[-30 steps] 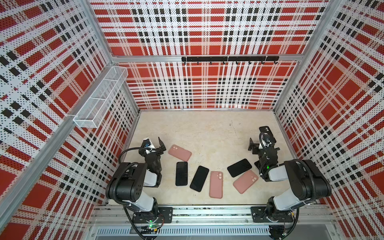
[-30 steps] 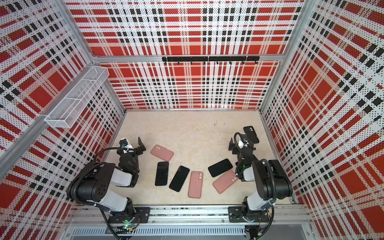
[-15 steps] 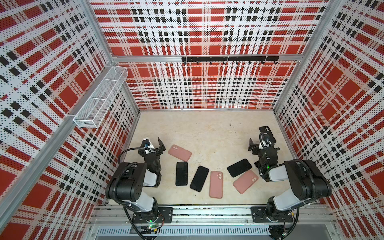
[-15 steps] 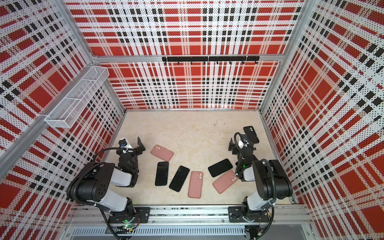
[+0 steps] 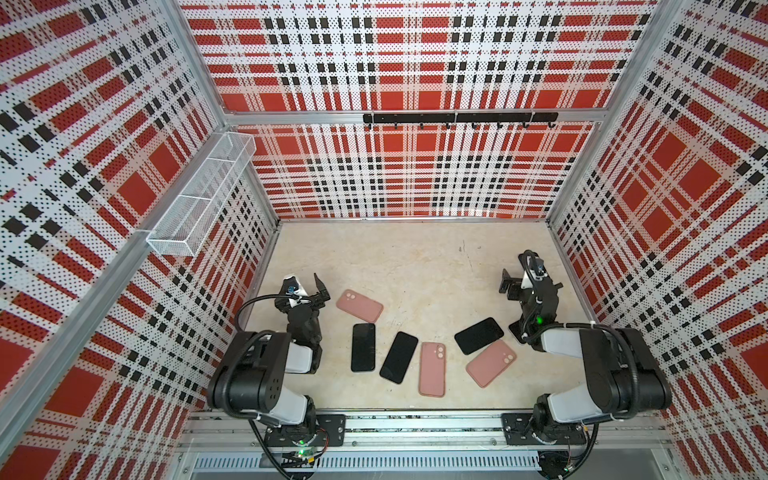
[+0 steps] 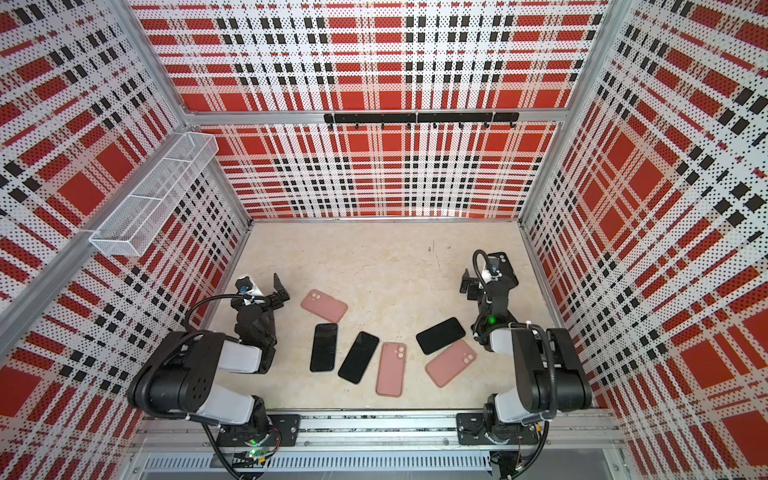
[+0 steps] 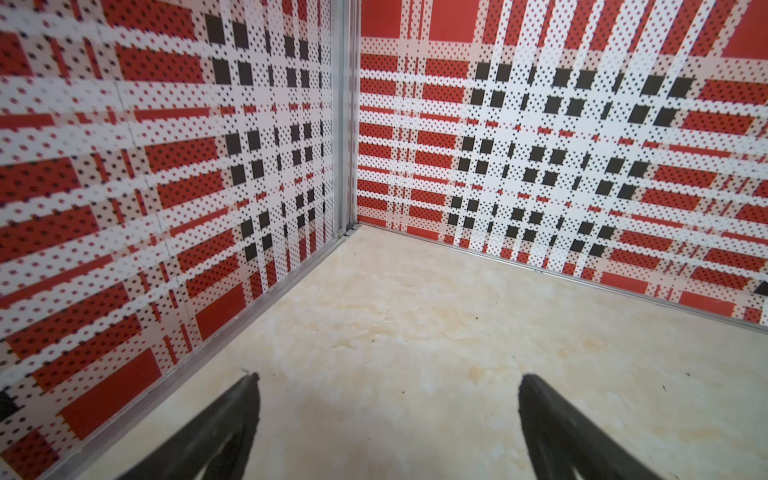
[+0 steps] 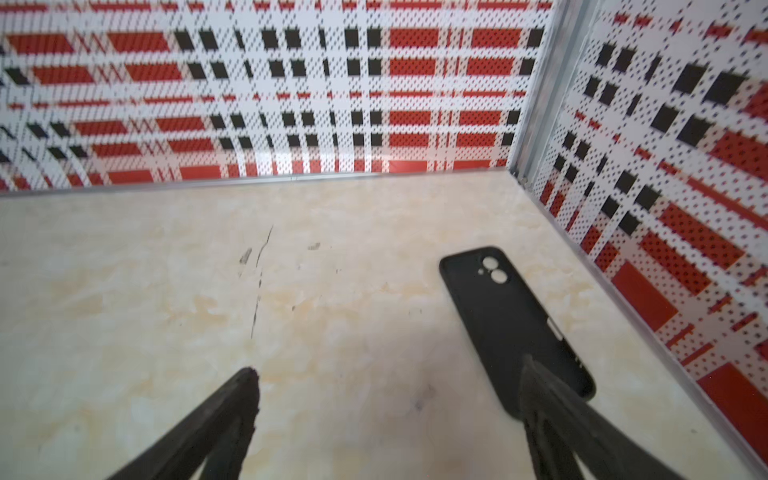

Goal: Put the phone into the phone case

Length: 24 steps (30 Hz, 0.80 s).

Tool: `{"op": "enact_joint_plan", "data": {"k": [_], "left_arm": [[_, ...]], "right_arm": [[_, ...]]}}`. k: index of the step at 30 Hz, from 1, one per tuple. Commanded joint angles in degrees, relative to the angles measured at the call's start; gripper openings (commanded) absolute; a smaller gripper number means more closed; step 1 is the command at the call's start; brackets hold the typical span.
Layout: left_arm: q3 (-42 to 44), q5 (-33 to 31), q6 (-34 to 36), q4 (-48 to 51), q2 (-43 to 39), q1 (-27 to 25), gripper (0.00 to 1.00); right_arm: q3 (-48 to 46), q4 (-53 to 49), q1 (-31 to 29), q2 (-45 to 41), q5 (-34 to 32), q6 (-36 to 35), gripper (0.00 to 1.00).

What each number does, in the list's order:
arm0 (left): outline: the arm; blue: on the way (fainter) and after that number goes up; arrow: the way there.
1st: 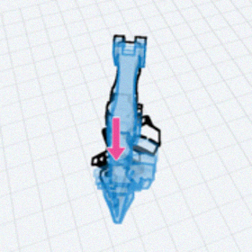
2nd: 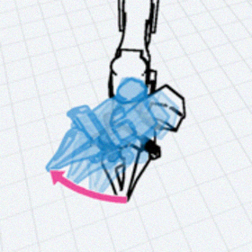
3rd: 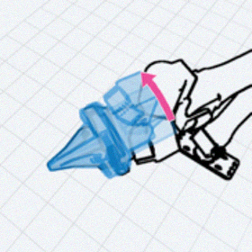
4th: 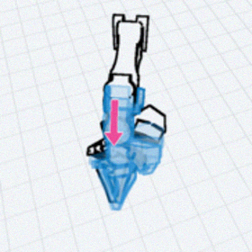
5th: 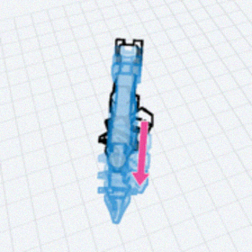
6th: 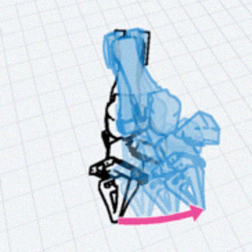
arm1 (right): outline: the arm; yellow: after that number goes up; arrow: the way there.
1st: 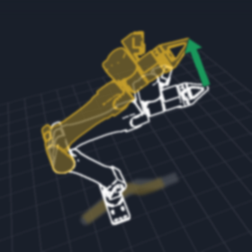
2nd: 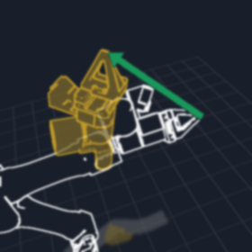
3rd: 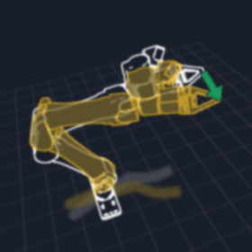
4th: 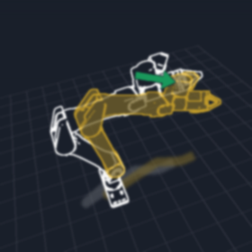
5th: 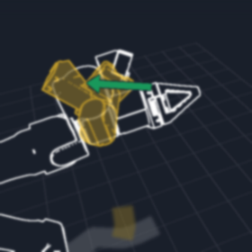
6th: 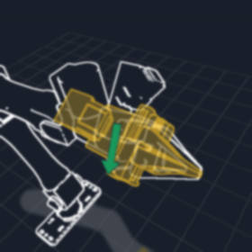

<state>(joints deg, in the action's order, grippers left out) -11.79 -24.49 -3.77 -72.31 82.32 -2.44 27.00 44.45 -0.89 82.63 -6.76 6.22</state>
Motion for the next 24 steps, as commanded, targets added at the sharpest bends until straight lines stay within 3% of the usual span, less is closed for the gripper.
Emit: {"op": "enact_joint_plan", "data": {"k": [1, 5, 9, 15, 18, 24], "left_arm": [[-3.6, -5.9, -2.3, 10.2, -10.2, -2.0, 0.98], [-17.7, -11.5, -13.9, 44.7, -19.5, -8.8, 1.0], [-31.2, -3.3, -18.7, 67.5, -19.3, -11.3, 1.0], [-42.8, 9.7, -10.5, 78.9, -12.6, -14.1, 0.98], [-45.0, 9.6, -7.8, 81.1, -8.3, -16.1, 1.0], [-43.7, 6.8, -4.2, 80.3, -6.1, -17.3, 0.98]], "right_arm": [[7.0, -21.1, -0.3, -6.1, -1.6, 5.2, 1.0], [15.8, -48.2, -5.2, -9.9, -10.1, 15.4, 1.0], [21.7, -68.3, -12.1, -10.6, -12.0, 19.3, 0.98], [22.2, -83.3, -28.1, -13.7, -8.7, 24.9, 0.99], [22.7, -88.5, -37.1, -12.7, -7.8, 34.6, 0.94], [25.2, -90.9, -50.9, -4.6, -0.2, 44.9, 0.67]]}}
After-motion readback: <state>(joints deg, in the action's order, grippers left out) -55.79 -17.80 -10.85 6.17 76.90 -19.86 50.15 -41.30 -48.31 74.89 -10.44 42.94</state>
